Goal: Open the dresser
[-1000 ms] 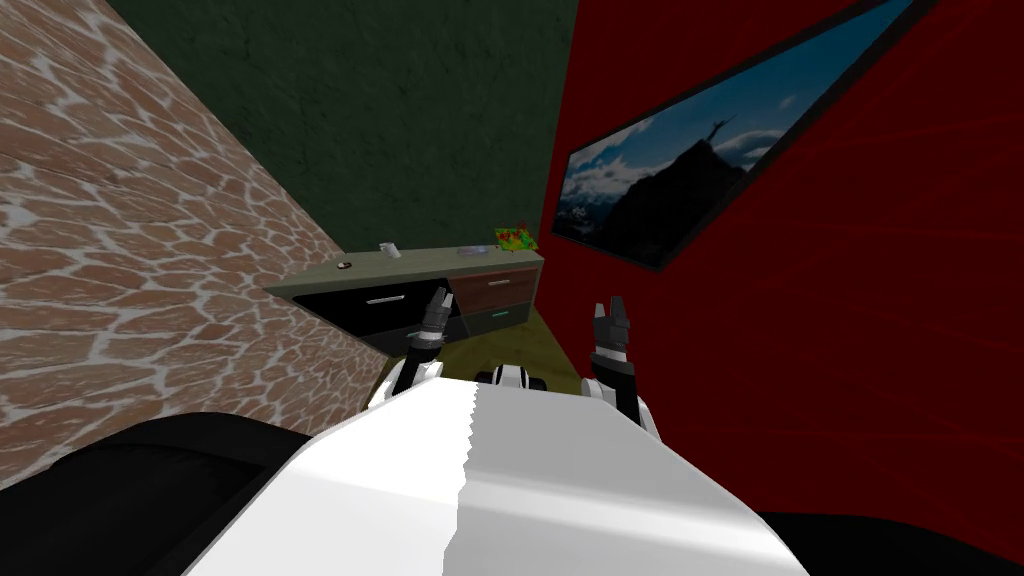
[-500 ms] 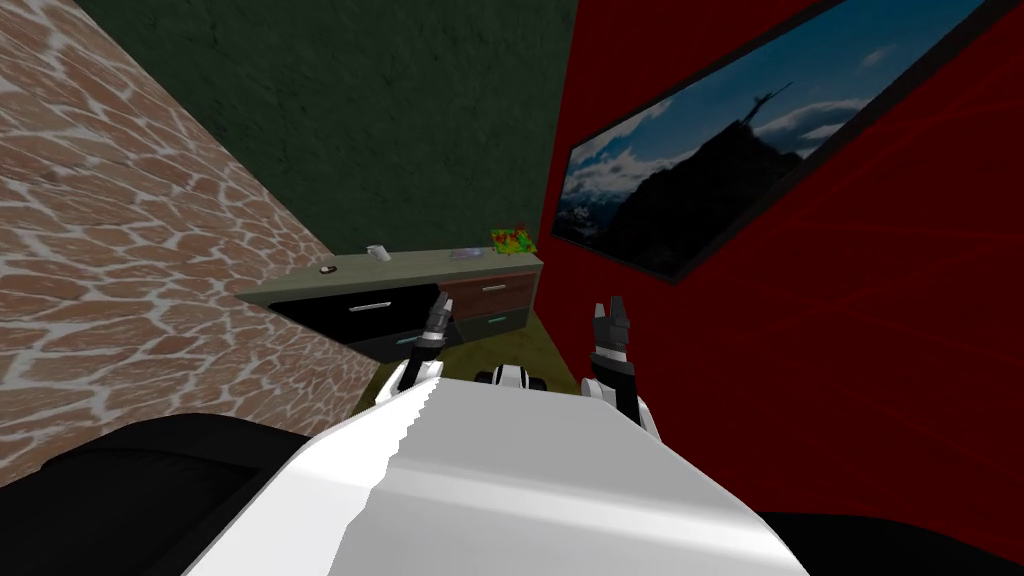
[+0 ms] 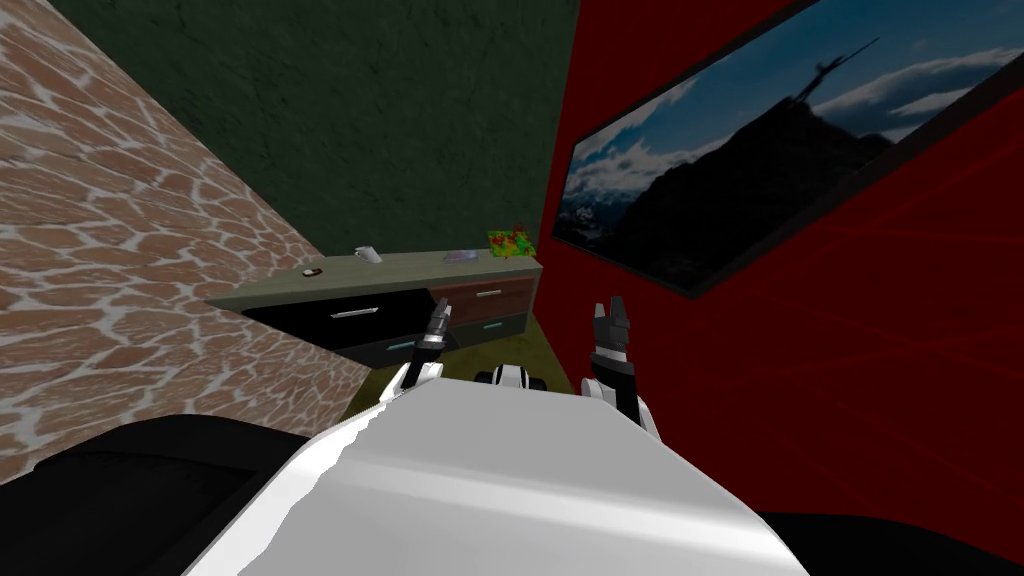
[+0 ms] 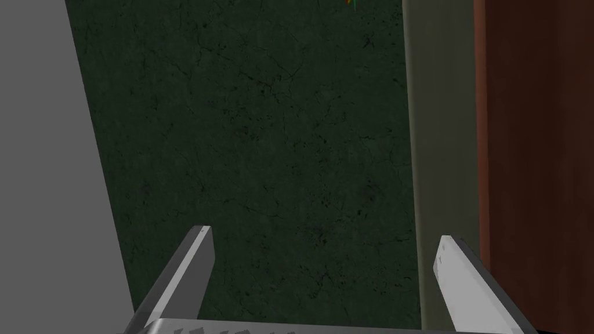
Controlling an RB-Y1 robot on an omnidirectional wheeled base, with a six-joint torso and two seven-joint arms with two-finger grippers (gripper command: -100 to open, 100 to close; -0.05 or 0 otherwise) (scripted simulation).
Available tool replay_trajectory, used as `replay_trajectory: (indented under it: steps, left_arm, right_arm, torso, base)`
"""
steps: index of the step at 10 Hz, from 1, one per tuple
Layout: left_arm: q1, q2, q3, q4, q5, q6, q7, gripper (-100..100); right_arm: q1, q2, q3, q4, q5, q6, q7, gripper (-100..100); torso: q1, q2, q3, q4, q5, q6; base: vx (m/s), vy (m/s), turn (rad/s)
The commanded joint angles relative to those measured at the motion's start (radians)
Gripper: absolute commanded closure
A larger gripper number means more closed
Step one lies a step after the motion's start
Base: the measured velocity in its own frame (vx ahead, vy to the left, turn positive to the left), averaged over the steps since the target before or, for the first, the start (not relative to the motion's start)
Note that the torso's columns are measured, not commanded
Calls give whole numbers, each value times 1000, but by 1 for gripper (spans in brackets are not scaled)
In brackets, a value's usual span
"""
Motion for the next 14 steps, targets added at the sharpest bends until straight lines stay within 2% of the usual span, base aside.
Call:
replay_trajectory:
  steps: [1,8,9,14]
  left_arm:
    - [-23,-1,22,89,16,2,7,-100]
    - [-70,-35,58,257,41,6,12,-100]
    - [-70,-35,58,257,41,6,12,-100]
    - [-98,-96,80,357,57,8,16,-100]
  right_arm:
    - [0,0,0,0,0,0,0,0]
    - [0,0,0,0,0,0,0,0]
    - [0,0,0,0,0,0,0,0]
    - [0,0,0,0,0,0,0,0]
  torso:
    - [2,0,0,0,0,0]
    - [2,0,0,0,0,0]
    - [1,0,0,0,0,0]
    - [3,0,0,0,1,0]
  base:
    - [193,-87,44]
    - [137,-67,38]
    - [92,-53,13]
    - [101,-55,29]
